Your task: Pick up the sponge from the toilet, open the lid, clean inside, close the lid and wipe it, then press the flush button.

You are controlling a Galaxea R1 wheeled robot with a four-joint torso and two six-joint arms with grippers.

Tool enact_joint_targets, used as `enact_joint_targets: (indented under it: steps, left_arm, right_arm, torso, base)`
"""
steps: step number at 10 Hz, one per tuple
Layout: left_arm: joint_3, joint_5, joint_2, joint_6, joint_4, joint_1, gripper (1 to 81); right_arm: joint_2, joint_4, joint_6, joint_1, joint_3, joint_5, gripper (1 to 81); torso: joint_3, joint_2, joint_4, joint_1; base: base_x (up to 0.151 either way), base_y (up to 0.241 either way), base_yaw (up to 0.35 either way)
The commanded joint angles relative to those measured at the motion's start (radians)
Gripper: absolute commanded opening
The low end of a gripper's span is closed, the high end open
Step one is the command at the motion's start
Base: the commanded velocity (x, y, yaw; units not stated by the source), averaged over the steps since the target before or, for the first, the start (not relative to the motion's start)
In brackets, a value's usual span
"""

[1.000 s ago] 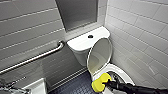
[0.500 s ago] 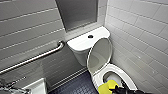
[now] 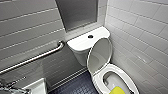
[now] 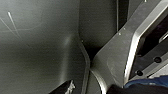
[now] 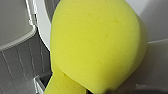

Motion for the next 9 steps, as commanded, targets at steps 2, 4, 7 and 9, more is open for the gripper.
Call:
enact_joint_targets:
  steps: [2,4,7,9]
  left_arm:
    - [0.026,0.079,-0.017,0.013,0.005,0.013,81.1]
    - [0.026,0.077,-0.017,0.016,0.005,0.014,81.1]
    - [0.026,0.076,-0.017,0.016,0.005,0.014,81.1]
    - [0.026,0.076,-0.017,0.016,0.005,0.014,81.1]
  right_arm:
    - [-0.205,-0.020,0.006,-0.064,0.109,0.052,1.0]
    - [-0.260,-0.020,0.006,-0.142,0.113,0.118,1.0]
    - [-0.292,-0.028,-0.009,-0.162,0.197,0.096,1.0]
    - [-0.268,-0.050,-0.011,-0.041,0.274,-0.092,1.0]
  torso:
    - [0.000,0.000,0.000,0.000]
    - [0.000,0.000,0.000,0.000]
    - [0.000,0.000,0.000,0.000]
    - [0.000,0.000,0.000,0.000]
  base:
    - [0.000,0.000,0.000]
    - [0.000,0.000,0.000]
    - [0.000,0.000,0.000]
    - [0.000,0.000,0.000]
